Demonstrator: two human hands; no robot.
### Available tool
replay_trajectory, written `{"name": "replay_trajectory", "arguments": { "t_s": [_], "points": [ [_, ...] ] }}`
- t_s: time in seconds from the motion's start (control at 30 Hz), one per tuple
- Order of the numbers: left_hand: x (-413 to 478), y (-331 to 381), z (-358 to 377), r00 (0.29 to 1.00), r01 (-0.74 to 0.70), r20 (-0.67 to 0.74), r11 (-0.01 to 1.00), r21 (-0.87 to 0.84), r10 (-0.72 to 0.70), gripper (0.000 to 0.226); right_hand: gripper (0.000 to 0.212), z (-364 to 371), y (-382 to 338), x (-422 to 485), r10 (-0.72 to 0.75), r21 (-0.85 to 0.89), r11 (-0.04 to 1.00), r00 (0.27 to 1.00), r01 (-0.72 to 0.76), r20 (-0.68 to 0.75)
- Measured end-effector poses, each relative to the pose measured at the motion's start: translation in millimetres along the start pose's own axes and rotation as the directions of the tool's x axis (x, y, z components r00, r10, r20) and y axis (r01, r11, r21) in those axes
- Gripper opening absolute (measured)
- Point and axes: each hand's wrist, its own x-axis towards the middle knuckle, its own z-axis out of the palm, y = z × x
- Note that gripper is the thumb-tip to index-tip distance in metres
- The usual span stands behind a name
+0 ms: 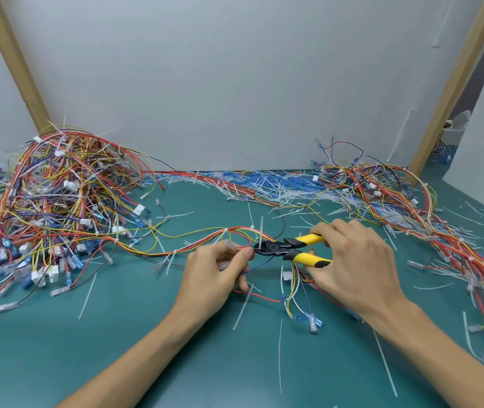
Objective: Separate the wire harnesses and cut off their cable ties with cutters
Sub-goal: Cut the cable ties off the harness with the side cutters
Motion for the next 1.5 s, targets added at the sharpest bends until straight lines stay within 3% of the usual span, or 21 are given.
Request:
{"name": "replay_trajectory", "arguments": {
  "t_s": [0.3, 0.5, 0.7, 1.0, 1.3, 1.4, 1.5],
  "points": [
    [0.2, -1.1, -0.7, 0.999, 0.038, 0.018, 0.998, -0.044, -0.037, 0.021, 0.018, -5.5, 1.4, 1.8, 0.042, 0.052, 0.997, 0.991, -0.049, 0.127],
    [-0.2, -0.8, -0.7, 0.998, 0.033, 0.063, 0.998, -0.06, -0.029, 0.022, 0.025, -0.6, 9.6, 4.0, 0.065, -0.016, 0.998, 0.943, -0.063, 0.326],
    [0.5, -2.0, -1.1, 0.996, 0.022, 0.083, 0.999, -0.05, -0.018, 0.023, 0.024, 9.0, 15.7, 1.3, 0.054, -0.073, 0.997, 0.942, -0.031, 0.33],
    [0.0, -3.8, -0.8, 0.996, 0.02, 0.092, 0.999, -0.036, -0.016, 0.022, 0.024, 11.2, 17.8, 1.1, 0.065, -0.049, 0.998, 0.897, -0.048, 0.438],
    [-0.6, -0.9, -0.5, 0.996, 0.03, 0.089, 0.999, -0.033, -0.027, 0.023, 0.024, 12.6, 18.6, -0.6, 0.083, 0.0, 0.996, 0.892, -0.092, 0.445],
    [-2.1, 2.2, 0.2, 0.997, 0.03, 0.075, 0.999, -0.03, -0.028, 0.025, 0.023, 13.8, 17.7, -1.9, 0.11, 0.027, 0.99, 0.886, -0.137, 0.451],
    [-2.5, 4.1, 0.7, 0.998, -0.003, 0.056, 1.0, 0.022, 0.002, 0.03, 0.02, 13.4, 17.5, -0.1, 0.192, 0.137, 0.951, 0.875, -0.278, 0.445]
  ]
}}
